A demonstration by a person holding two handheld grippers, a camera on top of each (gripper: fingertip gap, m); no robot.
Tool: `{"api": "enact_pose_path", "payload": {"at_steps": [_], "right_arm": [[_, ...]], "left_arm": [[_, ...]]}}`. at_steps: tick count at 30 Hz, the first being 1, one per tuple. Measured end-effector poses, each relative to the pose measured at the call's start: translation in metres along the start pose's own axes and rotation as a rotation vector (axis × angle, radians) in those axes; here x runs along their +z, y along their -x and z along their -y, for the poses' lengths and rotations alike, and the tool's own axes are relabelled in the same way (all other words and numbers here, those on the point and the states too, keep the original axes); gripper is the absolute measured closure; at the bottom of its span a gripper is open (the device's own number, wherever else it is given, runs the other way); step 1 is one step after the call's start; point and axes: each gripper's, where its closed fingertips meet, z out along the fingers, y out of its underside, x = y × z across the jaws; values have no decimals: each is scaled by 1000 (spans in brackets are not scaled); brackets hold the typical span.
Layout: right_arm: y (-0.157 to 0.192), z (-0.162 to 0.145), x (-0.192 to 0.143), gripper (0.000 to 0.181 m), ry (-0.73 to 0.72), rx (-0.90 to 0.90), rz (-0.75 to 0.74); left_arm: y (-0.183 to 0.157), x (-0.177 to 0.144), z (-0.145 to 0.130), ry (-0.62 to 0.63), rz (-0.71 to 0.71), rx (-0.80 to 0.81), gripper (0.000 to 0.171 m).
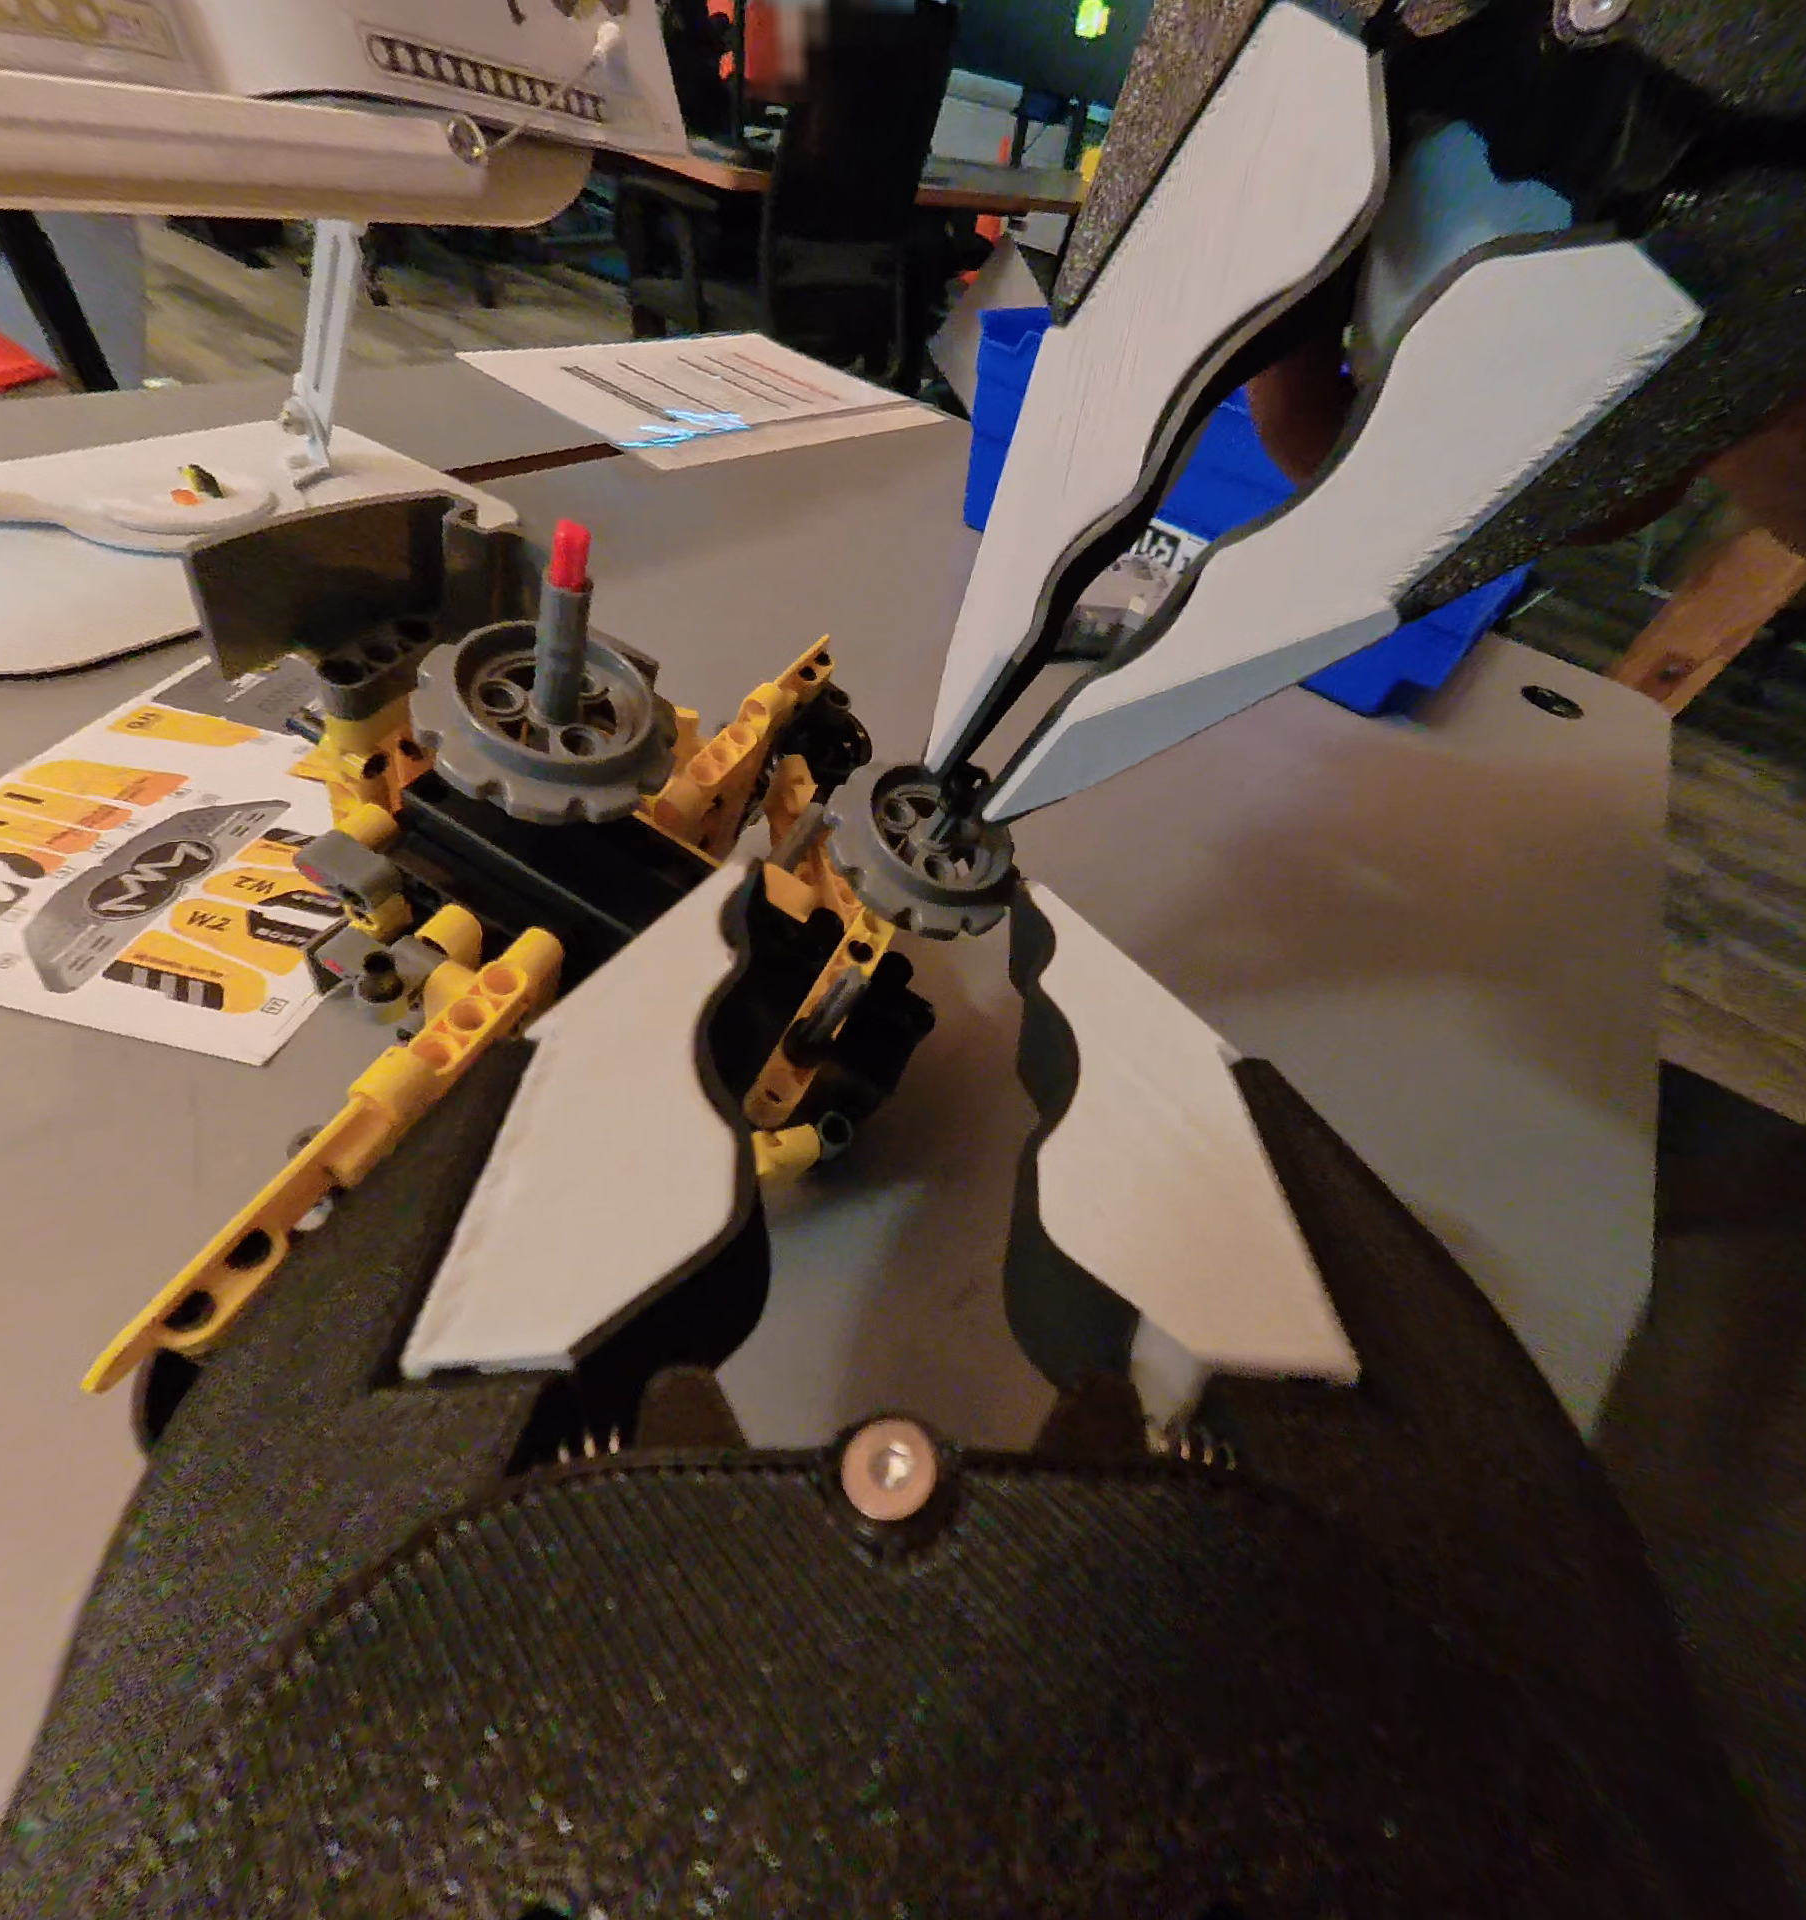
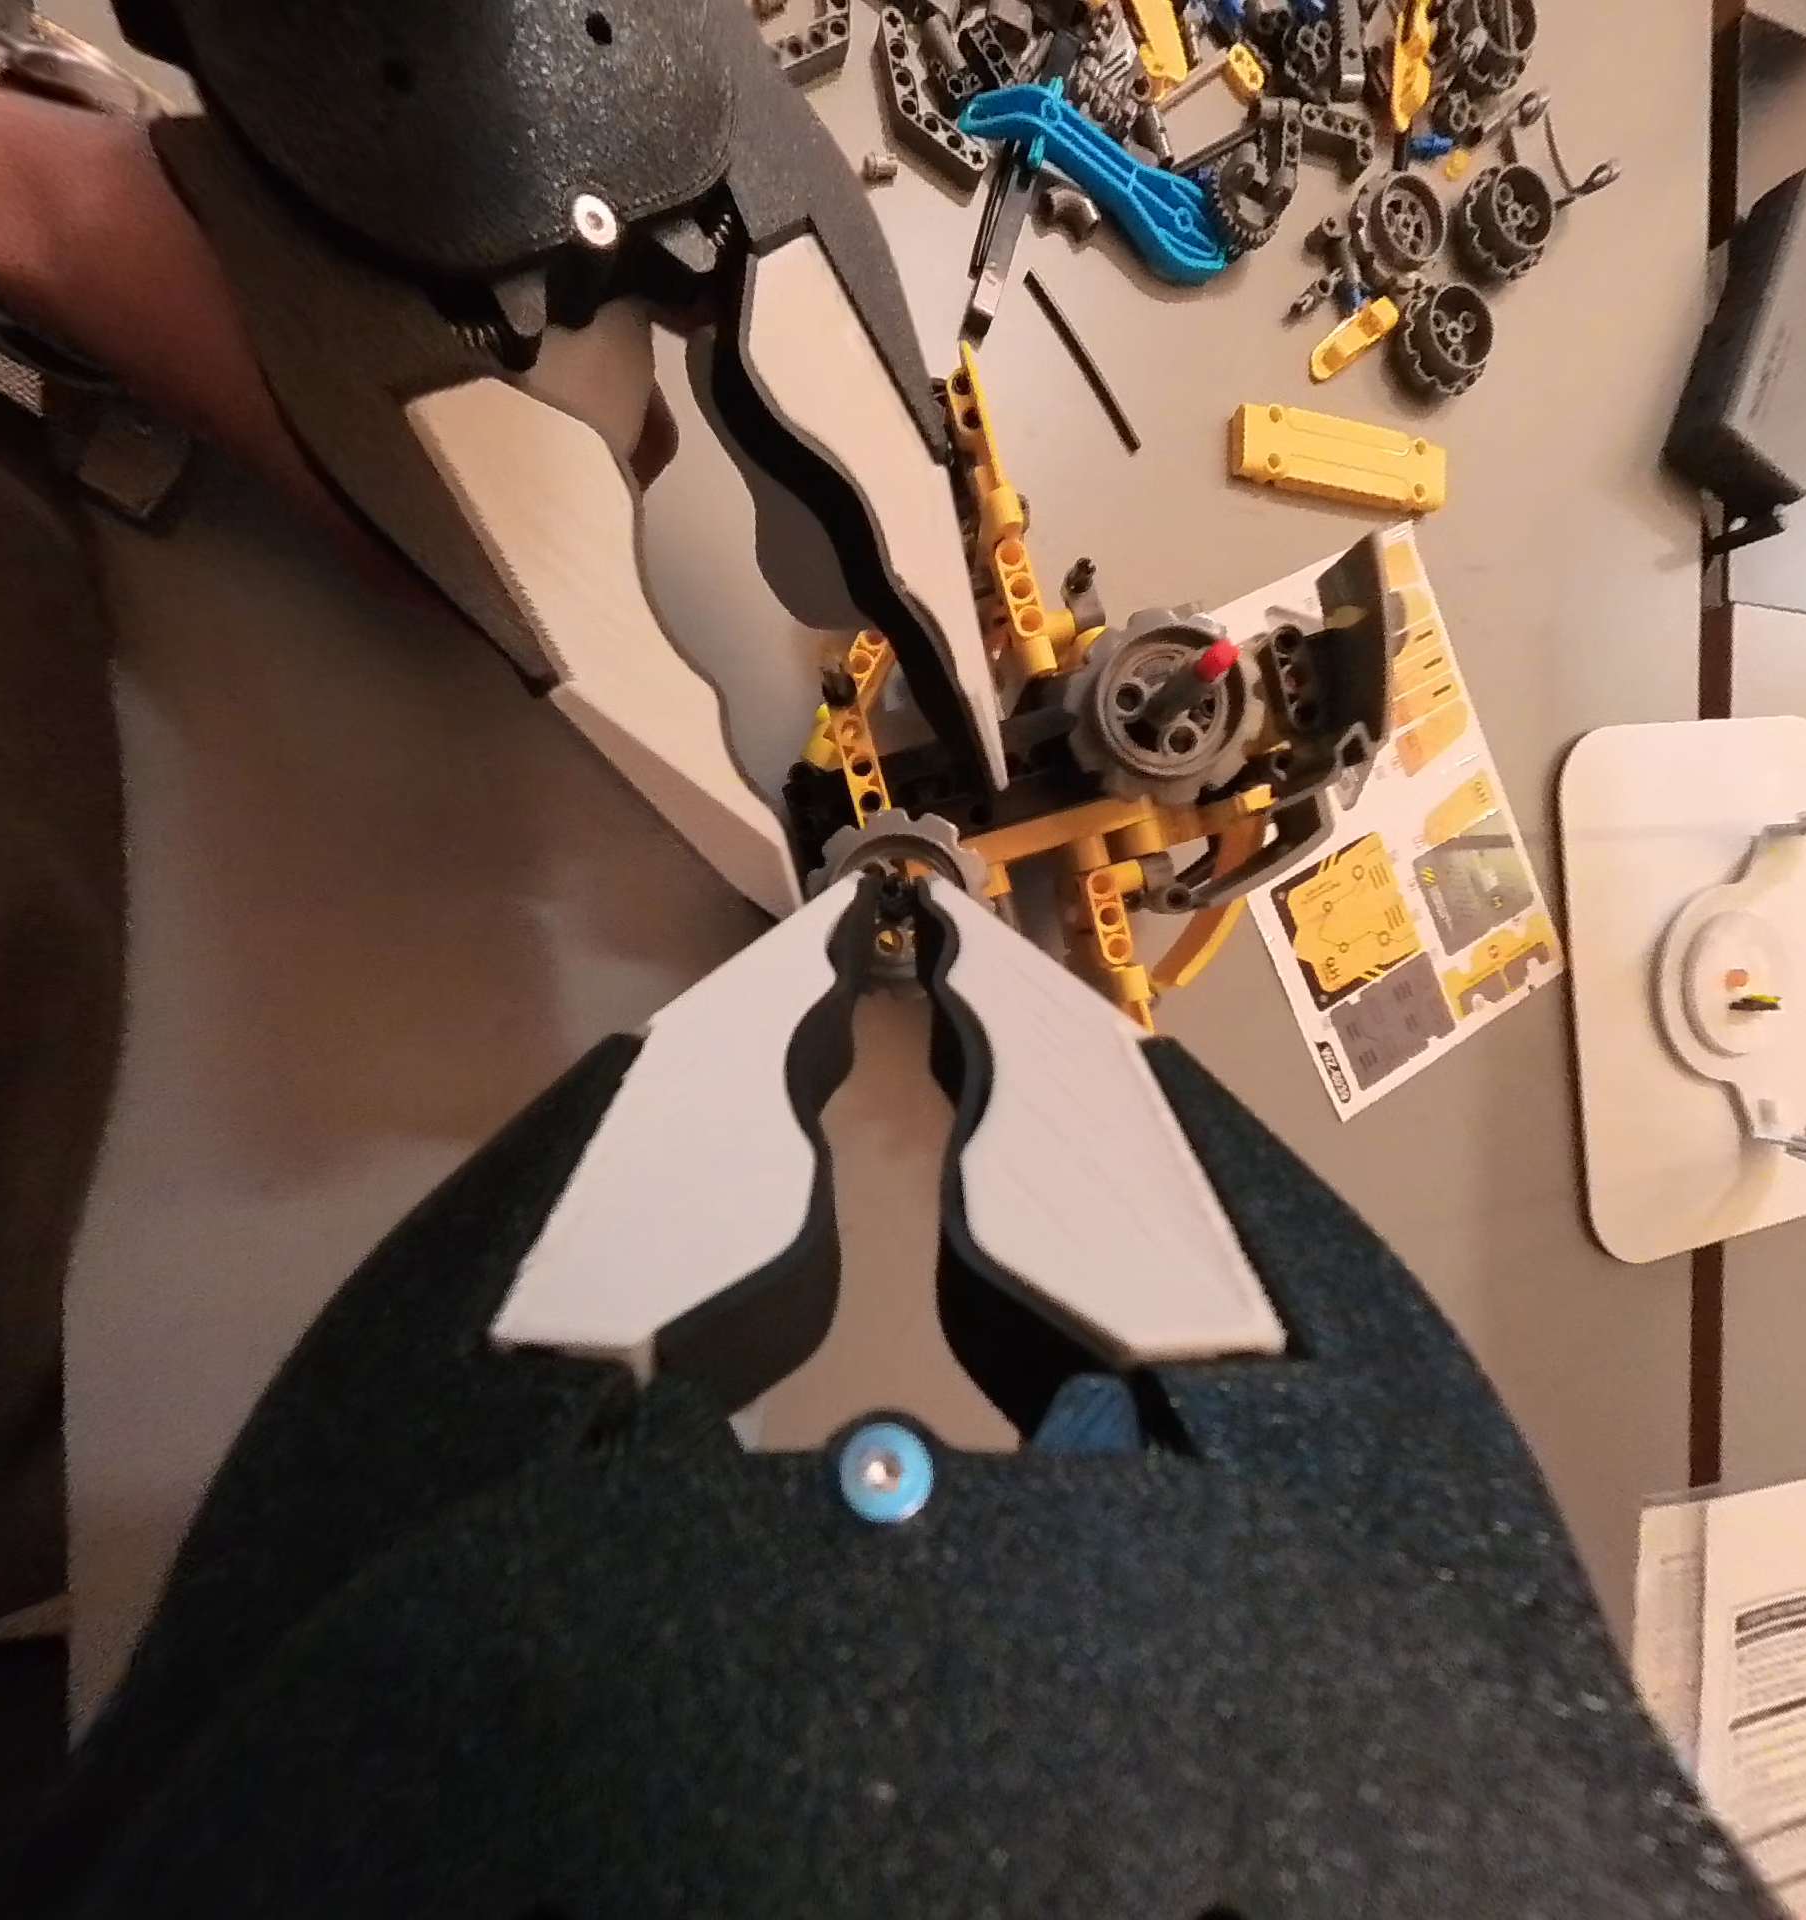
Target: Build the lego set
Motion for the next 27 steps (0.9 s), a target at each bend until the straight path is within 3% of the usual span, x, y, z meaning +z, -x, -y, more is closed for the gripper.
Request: {"api": "enact_pose_path", "payload": {"at_steps": [13,27], "right_arm": [[-3,-2,0,175,-313,144,61],[-5,-8,6,175,-385,99,-29]], "left_arm": [[-1,-2,-3,-2,-66,-53,144],[-1,-4,-2,-10,-74,-70,145]]}}
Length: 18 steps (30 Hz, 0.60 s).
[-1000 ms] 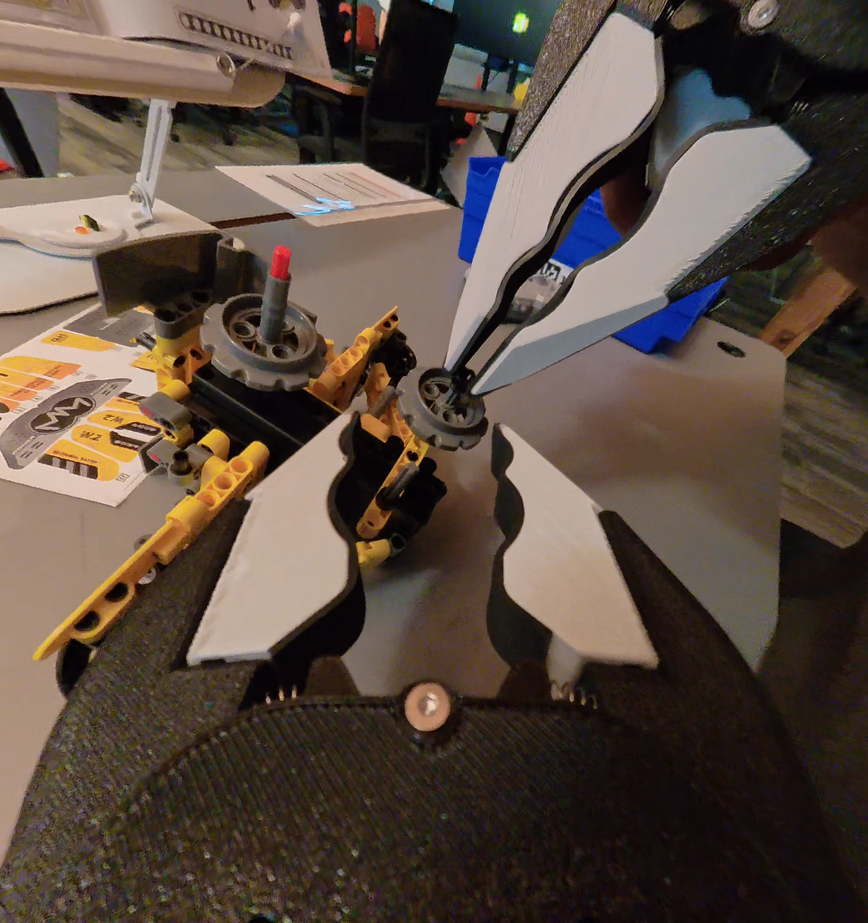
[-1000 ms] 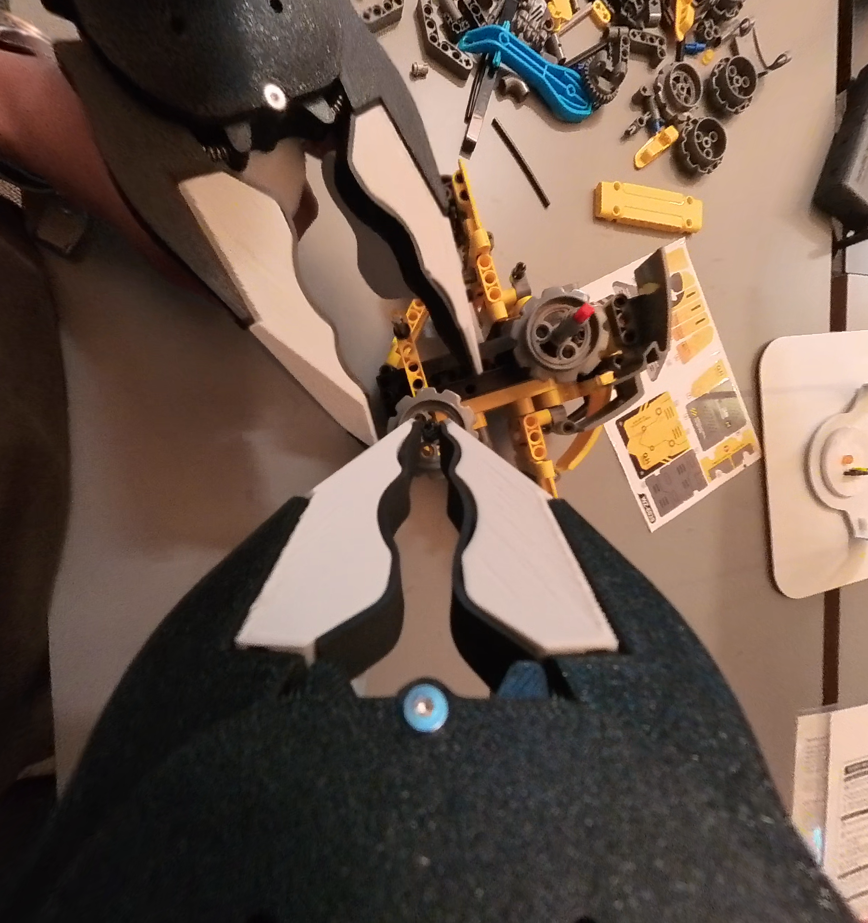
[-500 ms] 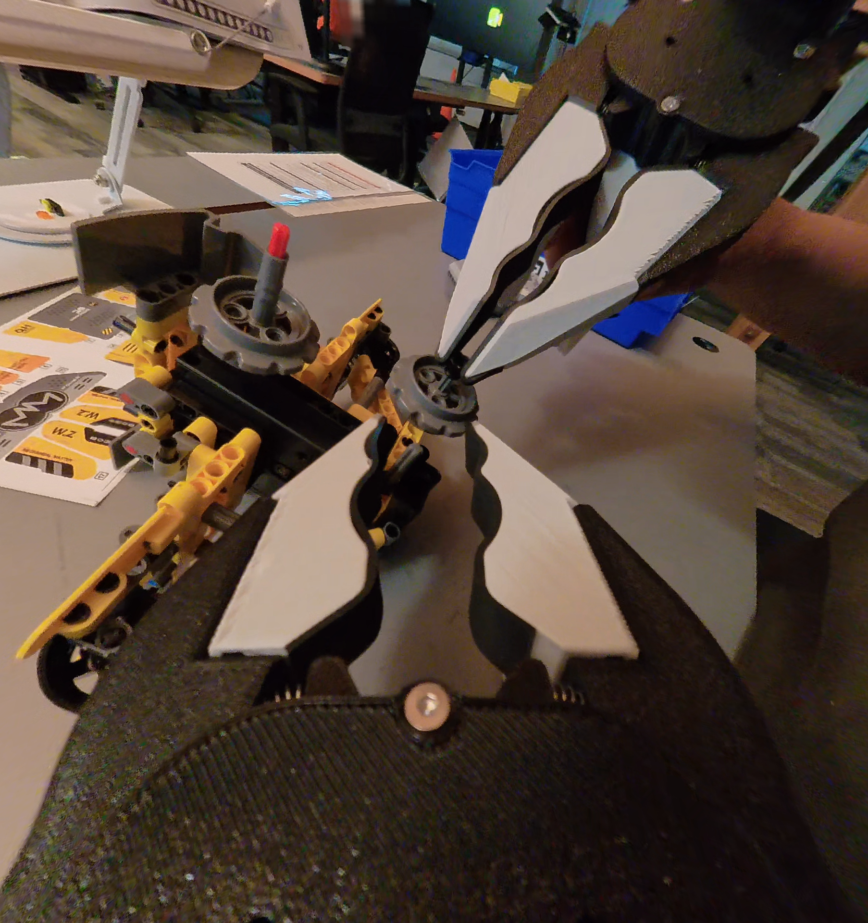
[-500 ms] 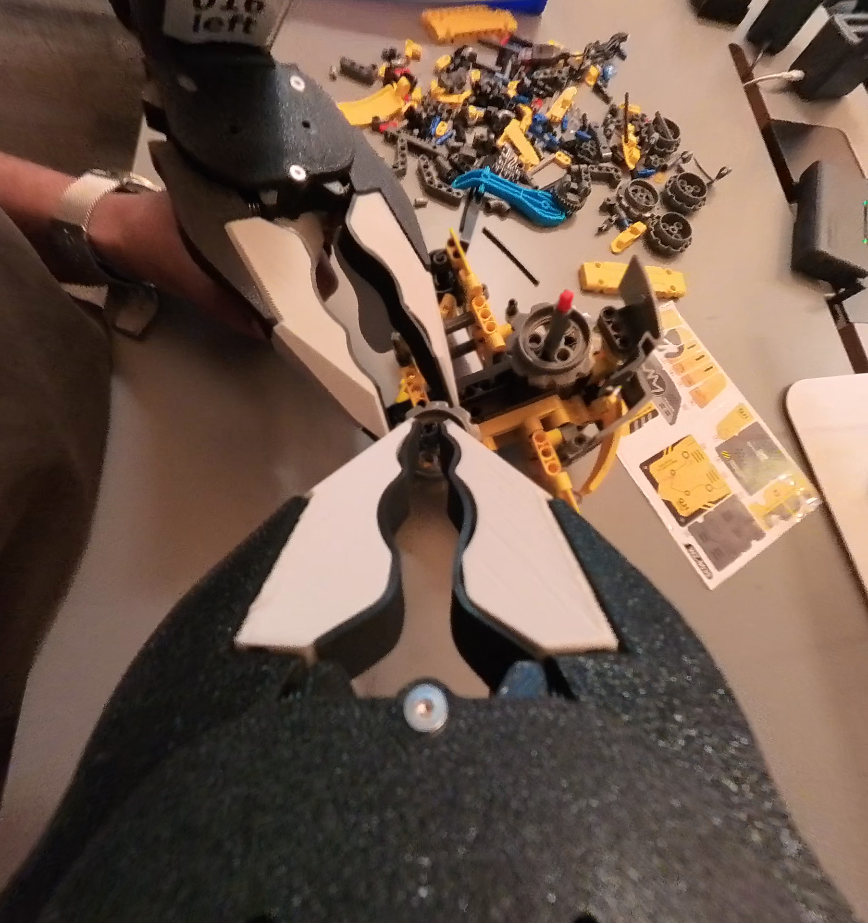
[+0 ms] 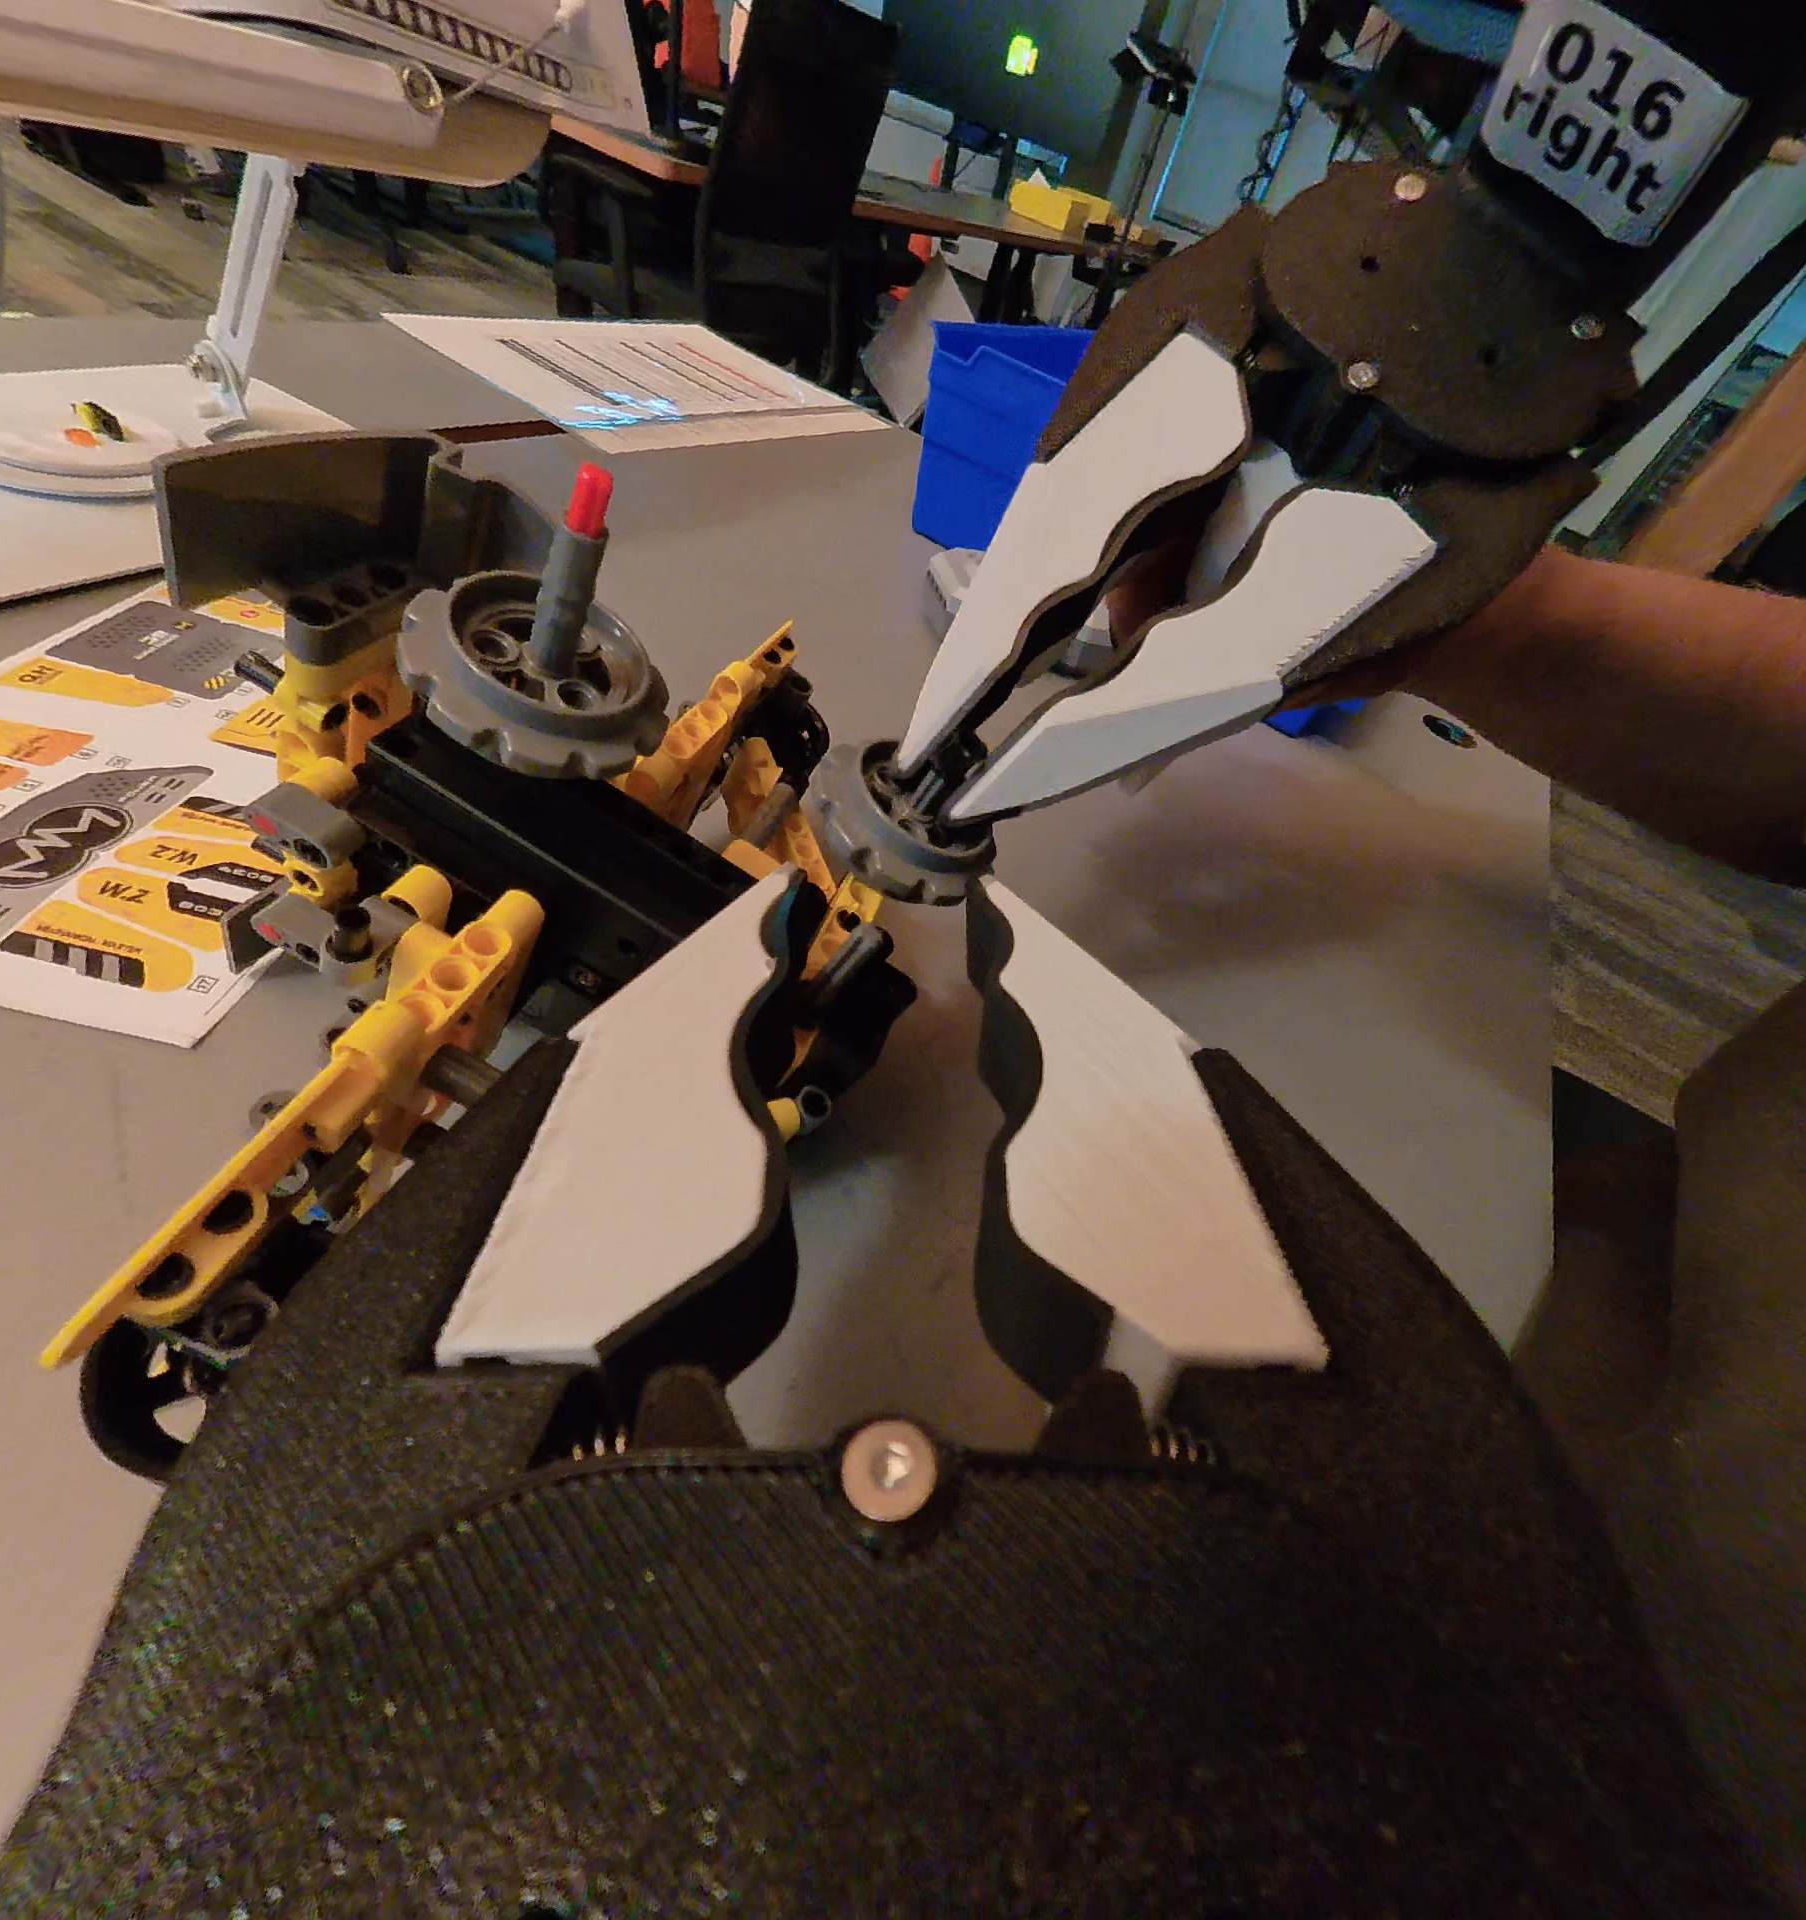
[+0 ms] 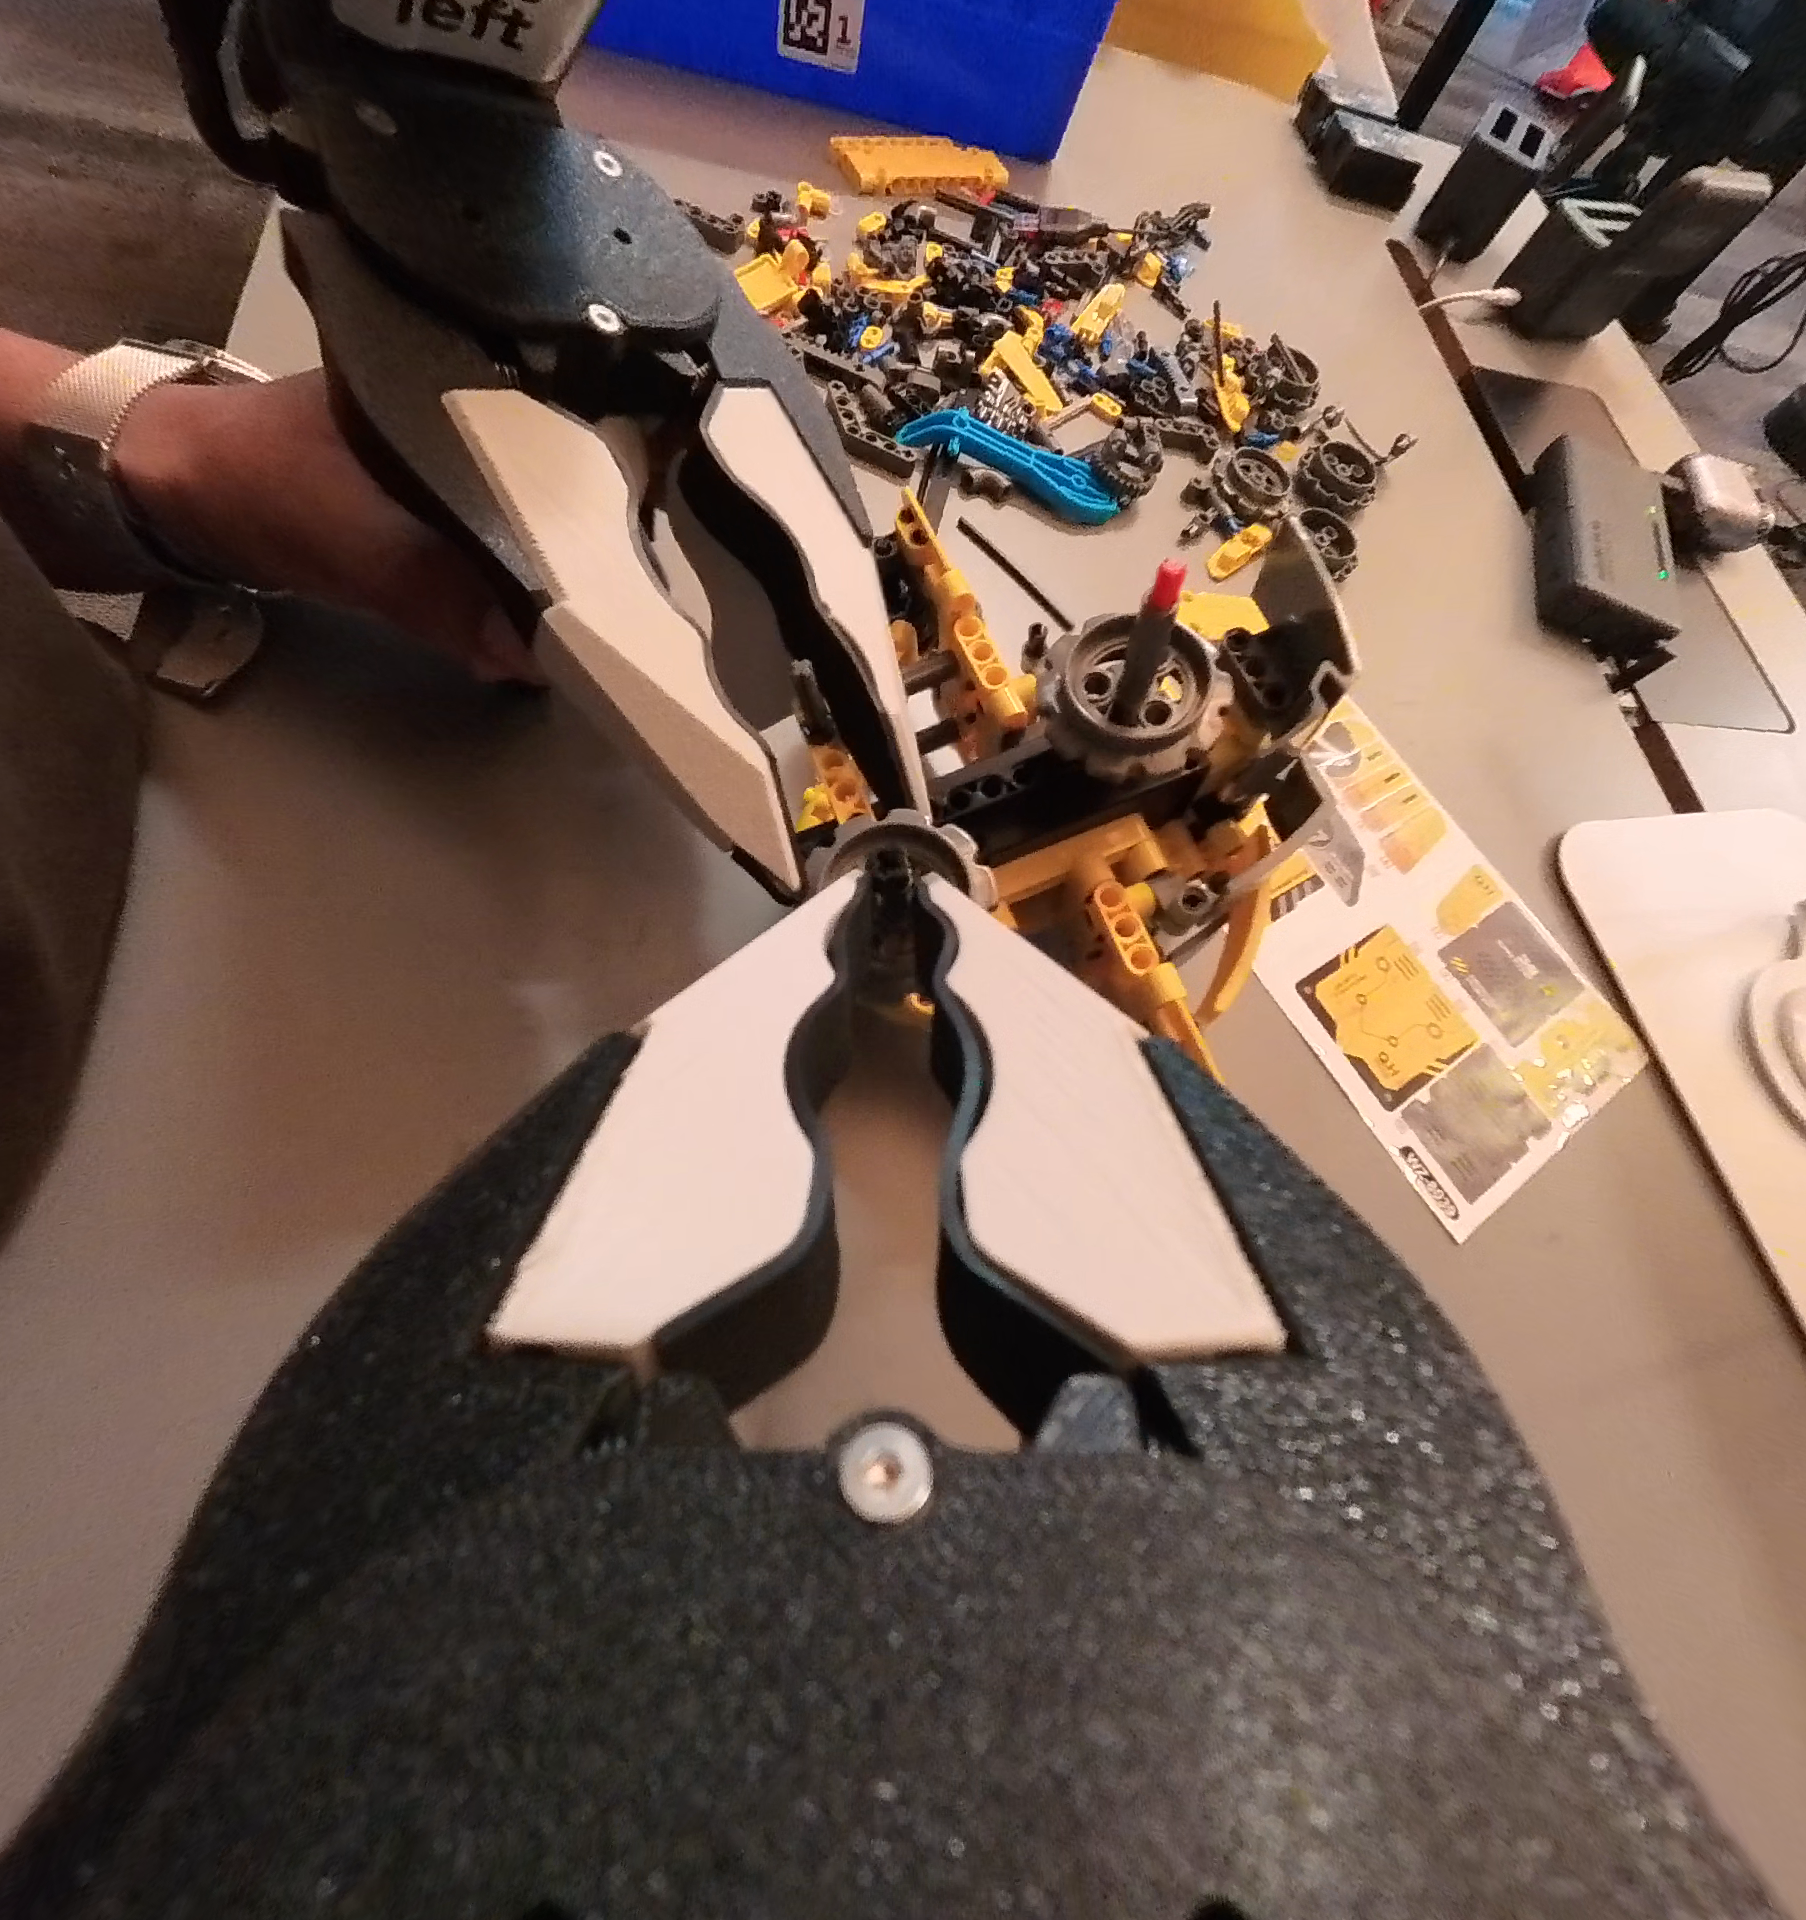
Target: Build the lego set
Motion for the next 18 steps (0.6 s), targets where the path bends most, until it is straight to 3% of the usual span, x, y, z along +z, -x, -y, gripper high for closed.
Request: {"api": "enact_pose_path", "payload": {"at_steps": [9,14,18], "right_arm": [[-6,10,-10,153,-53,67,-41],[-20,19,-21,120,-238,452,-35],[-17,9,-22,116,-295,806,85]], "left_arm": [[0,0,0,-3,-1,-4,144],[0,-1,1,-8,-6,-11,137],[-2,-3,7,-55,-48,-84,125]]}}
